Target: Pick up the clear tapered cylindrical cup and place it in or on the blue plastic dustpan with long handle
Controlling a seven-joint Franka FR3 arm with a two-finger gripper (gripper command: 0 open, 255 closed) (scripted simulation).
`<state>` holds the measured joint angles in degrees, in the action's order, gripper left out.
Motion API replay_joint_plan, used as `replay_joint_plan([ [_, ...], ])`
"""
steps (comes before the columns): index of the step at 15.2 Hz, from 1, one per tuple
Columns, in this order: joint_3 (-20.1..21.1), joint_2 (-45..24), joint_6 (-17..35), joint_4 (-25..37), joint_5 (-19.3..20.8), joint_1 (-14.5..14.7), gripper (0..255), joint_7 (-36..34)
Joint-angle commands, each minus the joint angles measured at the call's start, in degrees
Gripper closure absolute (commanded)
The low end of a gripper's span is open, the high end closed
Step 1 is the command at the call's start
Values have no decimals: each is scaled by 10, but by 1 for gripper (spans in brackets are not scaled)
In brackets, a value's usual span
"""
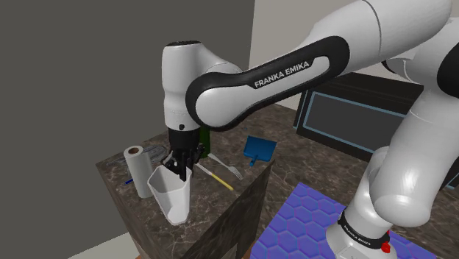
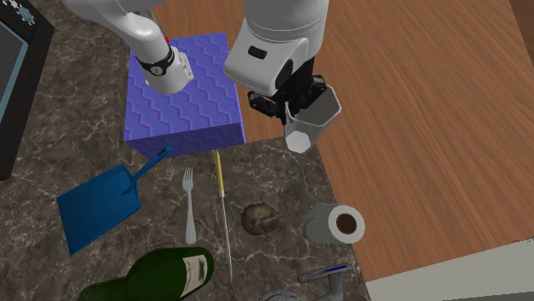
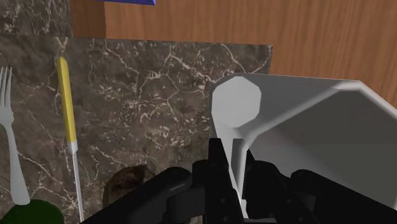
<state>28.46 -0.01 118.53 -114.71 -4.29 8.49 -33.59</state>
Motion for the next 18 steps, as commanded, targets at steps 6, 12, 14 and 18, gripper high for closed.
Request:
replay_joint_plan([
  [6, -2, 13, -52, 41, -5, -2, 255, 3],
  [12, -3, 19, -98, 81, -7, -3, 255, 2],
  [14, -4, 19, -113, 96, -7, -3, 255, 1],
  [18, -12, 34, -133, 101, -14, -10, 255, 16],
])
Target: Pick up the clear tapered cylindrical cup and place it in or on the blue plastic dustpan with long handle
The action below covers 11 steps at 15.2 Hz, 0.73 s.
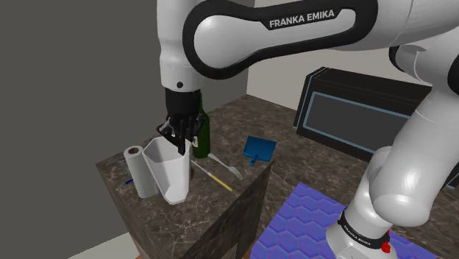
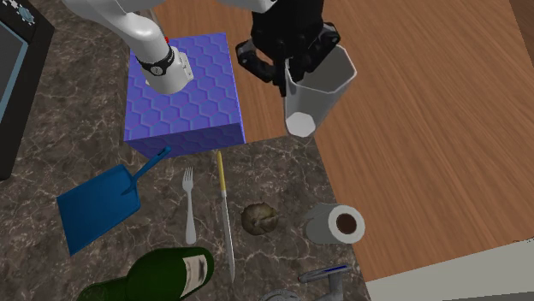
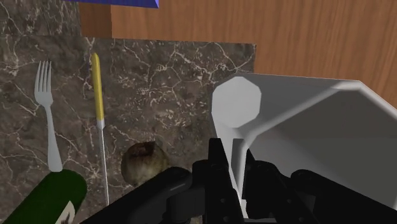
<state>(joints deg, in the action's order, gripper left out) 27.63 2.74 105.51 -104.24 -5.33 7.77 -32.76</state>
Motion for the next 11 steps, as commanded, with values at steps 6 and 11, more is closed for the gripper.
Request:
replay_joint_plan([
  [6, -57, 79, -19, -63, -33, -37, 255, 103],
  [11, -105, 120, -37, -94, -40, -63, 255, 177],
])
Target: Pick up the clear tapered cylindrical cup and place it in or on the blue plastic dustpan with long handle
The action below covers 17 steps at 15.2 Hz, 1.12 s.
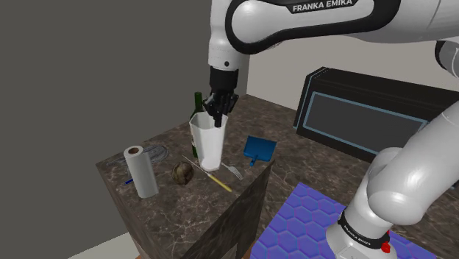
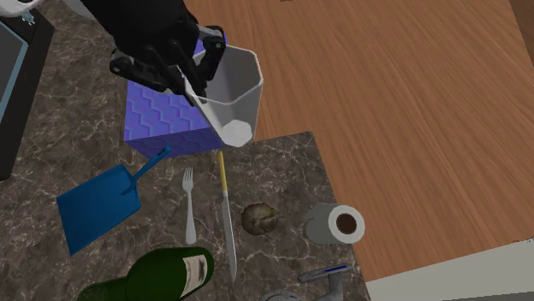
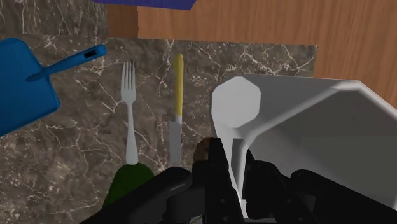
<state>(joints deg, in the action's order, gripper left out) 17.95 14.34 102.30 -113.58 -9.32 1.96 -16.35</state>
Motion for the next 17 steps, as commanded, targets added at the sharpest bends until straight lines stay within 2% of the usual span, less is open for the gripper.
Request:
replay_joint_plan([
  [1, -18, 11, -8, -5, 0, -9, 255, 28],
  [9, -95, 38, -39, -16, 14, -50, 255, 139],
  [17, -170, 26, -69, 14, 36, -92, 255, 247],
])
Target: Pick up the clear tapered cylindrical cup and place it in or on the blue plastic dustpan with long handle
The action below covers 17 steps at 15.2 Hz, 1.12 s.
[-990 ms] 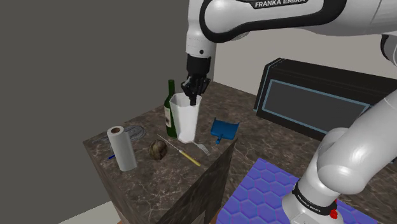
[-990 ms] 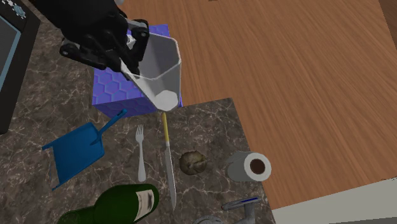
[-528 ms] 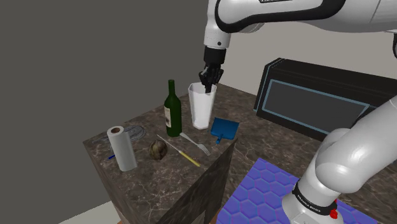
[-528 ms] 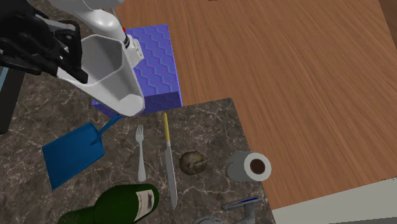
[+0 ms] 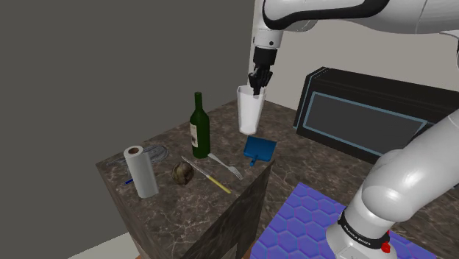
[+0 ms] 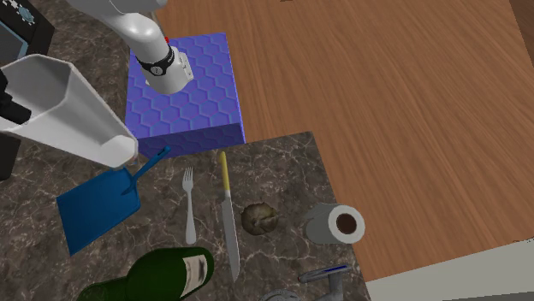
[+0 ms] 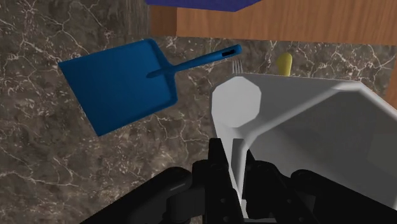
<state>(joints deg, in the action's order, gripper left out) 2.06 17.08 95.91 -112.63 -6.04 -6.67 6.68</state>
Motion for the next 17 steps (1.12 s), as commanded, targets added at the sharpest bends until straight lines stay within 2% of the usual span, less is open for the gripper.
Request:
replay_joint_plan([
  [1, -20, -5, -9, 11, 6, -11, 255, 30],
  [8, -78, -48, -35, 73, 19, -46, 255, 119],
  [17, -78, -40, 34, -5, 19, -46, 255, 124],
])
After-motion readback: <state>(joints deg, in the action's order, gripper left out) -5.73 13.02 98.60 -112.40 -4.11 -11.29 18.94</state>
